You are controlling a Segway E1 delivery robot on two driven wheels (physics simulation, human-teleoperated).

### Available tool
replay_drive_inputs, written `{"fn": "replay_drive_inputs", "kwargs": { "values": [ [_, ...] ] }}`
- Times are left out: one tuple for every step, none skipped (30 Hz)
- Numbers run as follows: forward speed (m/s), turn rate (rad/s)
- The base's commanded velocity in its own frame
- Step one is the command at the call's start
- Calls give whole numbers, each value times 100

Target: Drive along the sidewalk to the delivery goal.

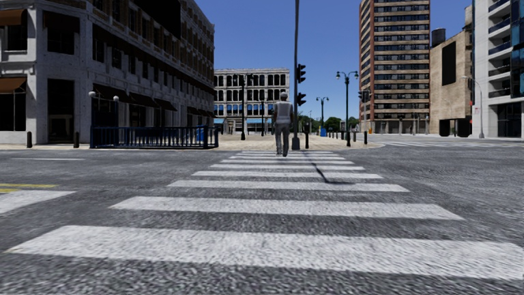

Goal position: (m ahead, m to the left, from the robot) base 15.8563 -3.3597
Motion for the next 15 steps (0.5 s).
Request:
{"fn": "replay_drive_inputs", "kwargs": {
  "values": [
    [200,-17],
    [200,-26],
    [200,-26],
    [200,-29],
    [200,-29],
    [200,-30],
    [200,-30],
    [200,0],
    [200,0],
    [200,0],
    [200,0],
    [200,0],
    [200,0],
    [200,0],
    [200,0]
  ]
}}
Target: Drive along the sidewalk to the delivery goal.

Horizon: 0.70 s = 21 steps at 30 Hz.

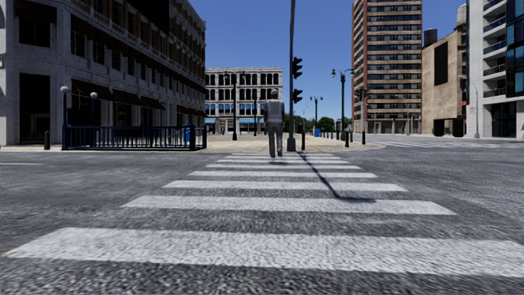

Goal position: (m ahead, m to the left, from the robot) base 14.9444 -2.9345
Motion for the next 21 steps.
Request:
{"fn": "replay_drive_inputs", "kwargs": {
  "values": [
    [200,0],
    [200,-8],
    [200,-8],
    [200,-26],
    [200,-36],
    [200,-39],
    [200,-39],
    [200,-39],
    [200,-39],
    [200,-39],
    [200,-39],
    [200,-39],
    [200,0],
    [200,0],
    [200,0],
    [200,0],
    [200,0],
    [200,0],
    [200,0],
    [200,0],
    [200,0]
  ]
}}
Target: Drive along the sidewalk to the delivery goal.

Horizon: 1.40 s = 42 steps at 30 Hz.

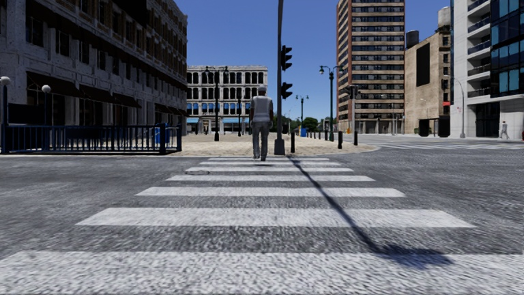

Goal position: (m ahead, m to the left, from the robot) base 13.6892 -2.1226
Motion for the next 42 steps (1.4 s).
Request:
{"fn": "replay_drive_inputs", "kwargs": {
  "values": [
    [200,0],
    [200,0],
    [200,0],
    [200,0],
    [200,0],
    [200,0],
    [200,0],
    [200,0],
    [200,0],
    [200,0],
    [200,0],
    [200,0],
    [200,0],
    [200,0],
    [200,0],
    [200,0],
    [200,11],
    [200,22],
    [200,22],
    [200,26],
    [200,26],
    [200,18],
    [200,18],
    [200,0],
    [200,0],
    [200,0],
    [200,0],
    [200,0],
    [200,0],
    [200,0],
    [200,8],
    [200,16],
    [200,25],
    [200,25],
    [200,29],
    [200,36],
    [200,36],
    [200,46],
    [200,54],
    [200,54],
    [200,57],
    [200,55]
  ]
}}
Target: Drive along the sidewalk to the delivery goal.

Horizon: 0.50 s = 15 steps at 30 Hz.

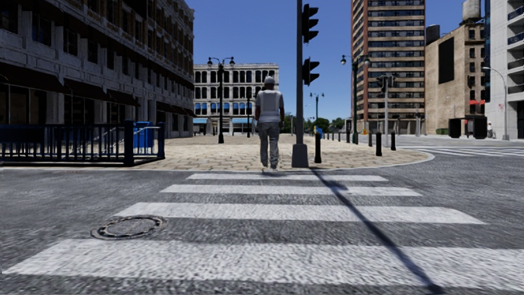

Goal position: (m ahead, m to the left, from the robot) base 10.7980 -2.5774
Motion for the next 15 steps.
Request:
{"fn": "replay_drive_inputs", "kwargs": {
  "values": [
    [200,37],
    [200,37],
    [200,12],
    [200,0],
    [200,0],
    [200,0],
    [200,0],
    [200,0],
    [200,0],
    [200,0],
    [200,0],
    [200,0],
    [200,0],
    [200,0],
    [200,0]
  ]
}}
